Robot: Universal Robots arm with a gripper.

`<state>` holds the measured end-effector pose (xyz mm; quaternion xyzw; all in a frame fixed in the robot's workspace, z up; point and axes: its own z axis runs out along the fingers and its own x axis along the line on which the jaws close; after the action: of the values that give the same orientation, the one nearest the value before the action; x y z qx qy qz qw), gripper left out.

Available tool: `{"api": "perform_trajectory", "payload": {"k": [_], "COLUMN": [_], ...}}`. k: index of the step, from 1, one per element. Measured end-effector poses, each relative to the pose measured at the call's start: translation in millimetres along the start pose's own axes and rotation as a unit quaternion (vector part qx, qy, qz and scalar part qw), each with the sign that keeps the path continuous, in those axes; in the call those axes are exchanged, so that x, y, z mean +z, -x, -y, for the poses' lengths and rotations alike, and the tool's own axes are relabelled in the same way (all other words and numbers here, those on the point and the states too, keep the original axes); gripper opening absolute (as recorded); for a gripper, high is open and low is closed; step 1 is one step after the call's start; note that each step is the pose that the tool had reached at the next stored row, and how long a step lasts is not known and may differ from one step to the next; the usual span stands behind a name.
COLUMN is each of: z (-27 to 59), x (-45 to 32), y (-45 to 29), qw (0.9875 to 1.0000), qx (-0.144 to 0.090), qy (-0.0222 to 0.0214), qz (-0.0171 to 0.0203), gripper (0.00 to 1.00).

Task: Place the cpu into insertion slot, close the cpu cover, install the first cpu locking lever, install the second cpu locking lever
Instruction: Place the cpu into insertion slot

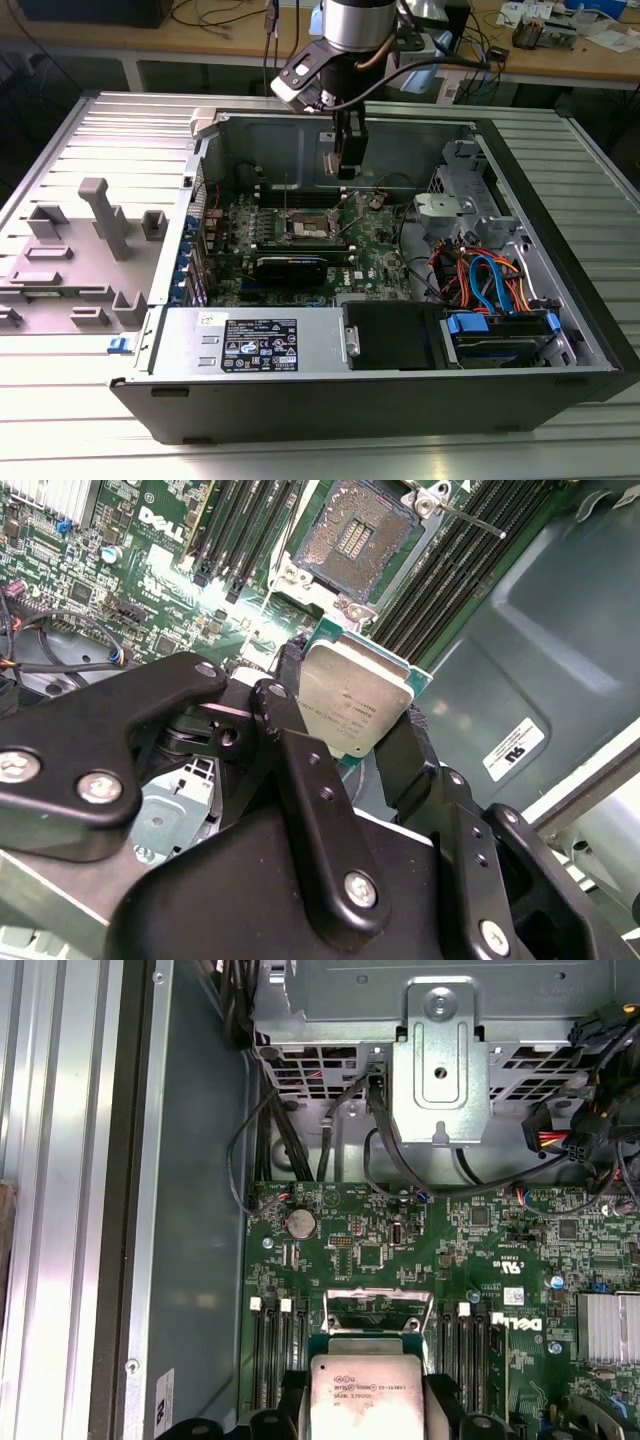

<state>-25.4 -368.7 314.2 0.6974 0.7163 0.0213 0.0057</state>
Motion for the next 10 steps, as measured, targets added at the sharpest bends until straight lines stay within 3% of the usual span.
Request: {"api": "perform_trajectory", "payload": {"k": [10], "z": [0.2], "x": [4.7], "y": [0.1], "qw": [1.0], "qx": [0.001], "qy": [0.0], "qz": [0.0002], "gripper": [0.54]}}
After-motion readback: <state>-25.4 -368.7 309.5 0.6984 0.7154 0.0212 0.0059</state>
